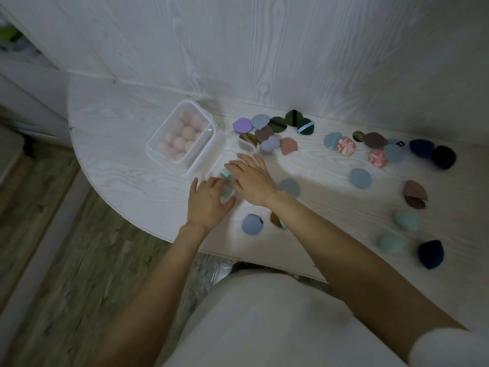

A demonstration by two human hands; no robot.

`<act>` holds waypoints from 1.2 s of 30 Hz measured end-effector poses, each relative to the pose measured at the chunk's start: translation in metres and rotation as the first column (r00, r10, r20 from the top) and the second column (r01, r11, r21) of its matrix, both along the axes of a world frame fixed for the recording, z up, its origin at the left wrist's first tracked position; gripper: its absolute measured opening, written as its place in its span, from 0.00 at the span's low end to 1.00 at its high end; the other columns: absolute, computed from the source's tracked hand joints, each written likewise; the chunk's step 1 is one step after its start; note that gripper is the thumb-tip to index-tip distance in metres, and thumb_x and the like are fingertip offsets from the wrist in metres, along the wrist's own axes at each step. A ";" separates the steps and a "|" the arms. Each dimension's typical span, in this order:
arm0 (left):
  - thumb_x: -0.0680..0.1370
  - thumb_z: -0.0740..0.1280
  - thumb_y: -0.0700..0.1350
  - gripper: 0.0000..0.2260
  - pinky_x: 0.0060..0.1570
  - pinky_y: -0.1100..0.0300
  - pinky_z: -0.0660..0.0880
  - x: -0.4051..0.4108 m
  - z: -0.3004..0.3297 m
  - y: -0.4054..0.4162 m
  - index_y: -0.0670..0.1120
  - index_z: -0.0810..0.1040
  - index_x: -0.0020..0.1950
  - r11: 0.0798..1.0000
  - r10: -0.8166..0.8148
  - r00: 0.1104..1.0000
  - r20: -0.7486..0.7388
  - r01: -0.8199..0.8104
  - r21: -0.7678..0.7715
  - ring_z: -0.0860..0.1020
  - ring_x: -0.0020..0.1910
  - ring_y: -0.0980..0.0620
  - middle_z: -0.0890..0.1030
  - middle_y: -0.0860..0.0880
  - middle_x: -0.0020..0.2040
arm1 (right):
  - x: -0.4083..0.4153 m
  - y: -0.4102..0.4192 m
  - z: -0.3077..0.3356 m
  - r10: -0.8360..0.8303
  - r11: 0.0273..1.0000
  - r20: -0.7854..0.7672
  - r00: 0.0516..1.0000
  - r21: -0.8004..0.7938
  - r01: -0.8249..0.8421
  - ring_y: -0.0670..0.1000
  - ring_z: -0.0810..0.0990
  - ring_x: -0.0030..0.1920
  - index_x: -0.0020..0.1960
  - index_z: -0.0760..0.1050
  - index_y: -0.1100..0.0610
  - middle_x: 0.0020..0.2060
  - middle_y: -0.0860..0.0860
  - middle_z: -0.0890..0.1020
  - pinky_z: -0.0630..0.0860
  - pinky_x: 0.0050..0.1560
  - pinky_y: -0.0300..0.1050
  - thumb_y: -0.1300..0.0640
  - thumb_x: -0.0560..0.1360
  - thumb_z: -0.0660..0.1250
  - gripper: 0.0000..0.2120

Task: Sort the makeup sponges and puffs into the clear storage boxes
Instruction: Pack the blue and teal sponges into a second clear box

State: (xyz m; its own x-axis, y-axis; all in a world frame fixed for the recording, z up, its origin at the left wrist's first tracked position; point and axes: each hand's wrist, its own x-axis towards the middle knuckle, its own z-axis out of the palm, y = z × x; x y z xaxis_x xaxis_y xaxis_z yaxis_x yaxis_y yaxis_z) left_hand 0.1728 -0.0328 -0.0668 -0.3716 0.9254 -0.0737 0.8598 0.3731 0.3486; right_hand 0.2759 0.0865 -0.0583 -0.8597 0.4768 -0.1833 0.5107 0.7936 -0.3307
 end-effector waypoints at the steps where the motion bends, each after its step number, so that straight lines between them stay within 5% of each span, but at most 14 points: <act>1: 0.73 0.68 0.54 0.20 0.68 0.45 0.57 0.000 0.001 -0.002 0.48 0.76 0.62 1.000 0.007 1.000 -0.006 -0.007 0.018 0.77 0.55 0.45 0.79 0.47 0.58 | -0.005 0.001 0.001 0.006 1.000 0.011 1.000 0.003 -0.006 0.52 0.51 0.75 0.73 0.59 0.53 0.72 0.49 0.64 0.41 0.73 0.55 0.54 0.80 0.53 0.22; 9: 0.72 0.56 0.64 0.25 0.70 0.46 0.51 -0.008 0.000 -0.012 0.48 0.78 0.56 1.000 0.021 0.999 -0.035 -0.021 -0.019 0.76 0.55 0.45 0.80 0.47 0.55 | -0.020 0.006 -0.005 0.055 0.998 0.165 0.985 0.035 -0.061 0.51 0.52 0.74 0.61 0.75 0.51 0.69 0.47 0.68 0.42 0.72 0.59 0.52 0.81 0.51 0.17; 13: 0.75 0.65 0.56 0.17 0.71 0.48 0.44 -0.011 -0.002 -0.015 0.49 0.79 0.58 1.000 -0.018 0.999 -0.045 0.018 -0.020 0.74 0.59 0.47 0.80 0.48 0.57 | -0.041 0.007 0.002 0.023 1.000 -0.044 0.999 -0.008 -0.023 0.53 0.67 0.65 0.59 0.74 0.57 0.59 0.52 0.76 0.60 0.62 0.45 0.57 0.78 0.58 0.11; 17: 0.75 0.66 0.52 0.14 0.71 0.48 0.42 -0.011 -0.002 -0.017 0.50 0.79 0.59 0.999 -0.028 0.999 -0.042 0.027 -0.016 0.73 0.61 0.47 0.79 0.50 0.57 | -0.071 0.005 0.005 0.006 0.994 0.080 0.997 -0.105 0.002 0.56 0.73 0.57 0.59 0.70 0.58 0.56 0.55 0.77 0.70 0.49 0.47 0.55 0.76 0.64 0.13; 23: 0.75 0.65 0.54 0.15 0.72 0.46 0.42 -0.014 -0.002 -0.017 0.52 0.78 0.60 0.999 -0.025 0.999 -0.020 0.024 -0.031 0.72 0.62 0.48 0.79 0.49 0.57 | -0.071 0.022 0.000 -0.029 0.985 0.249 0.968 -0.159 0.071 0.60 0.74 0.58 0.69 0.63 0.57 0.63 0.59 0.69 0.73 0.54 0.49 0.61 0.74 0.65 0.25; 29: 0.75 0.65 0.55 0.17 0.71 0.45 0.39 -0.017 -0.001 -0.017 0.52 0.77 0.61 0.998 -0.031 0.999 -0.025 0.030 -0.052 0.71 0.63 0.48 0.78 0.50 0.59 | -0.057 0.023 0.000 -0.010 0.969 0.170 0.985 -0.241 0.051 0.59 0.74 0.53 0.59 0.69 0.58 0.58 0.57 0.69 0.74 0.53 0.51 0.65 0.71 0.67 0.17; 33: 0.76 0.65 0.52 0.14 0.71 0.46 0.38 -0.015 -0.002 -0.018 0.51 0.78 0.61 0.999 -0.053 0.999 0.003 0.053 -0.013 0.71 0.62 0.49 0.78 0.50 0.58 | -0.056 0.019 0.000 0.052 0.974 0.179 0.983 -0.227 -0.010 0.58 0.73 0.57 0.67 0.64 0.55 0.59 0.57 0.73 0.73 0.56 0.53 0.65 0.71 0.67 0.27; 36: 0.75 0.66 0.46 0.13 0.70 0.47 0.39 -0.014 -0.006 -0.018 0.48 0.79 0.59 0.993 -0.099 0.994 0.035 0.097 0.066 0.77 0.56 0.48 0.79 0.49 0.56 | -0.053 0.023 0.002 0.065 0.988 0.141 0.988 -0.148 -0.044 0.55 0.72 0.57 0.61 0.73 0.54 0.59 0.54 0.71 0.74 0.56 0.50 0.66 0.71 0.67 0.20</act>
State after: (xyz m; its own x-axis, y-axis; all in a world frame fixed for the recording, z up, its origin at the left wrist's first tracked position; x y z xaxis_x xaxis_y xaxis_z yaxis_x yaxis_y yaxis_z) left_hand 0.1587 -0.0513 -0.0725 -0.2770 0.9605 -0.0258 0.8769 0.2637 0.4020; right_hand 0.2229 0.1091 -0.0562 -0.8428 0.3898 -0.3711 0.5191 0.7708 -0.3694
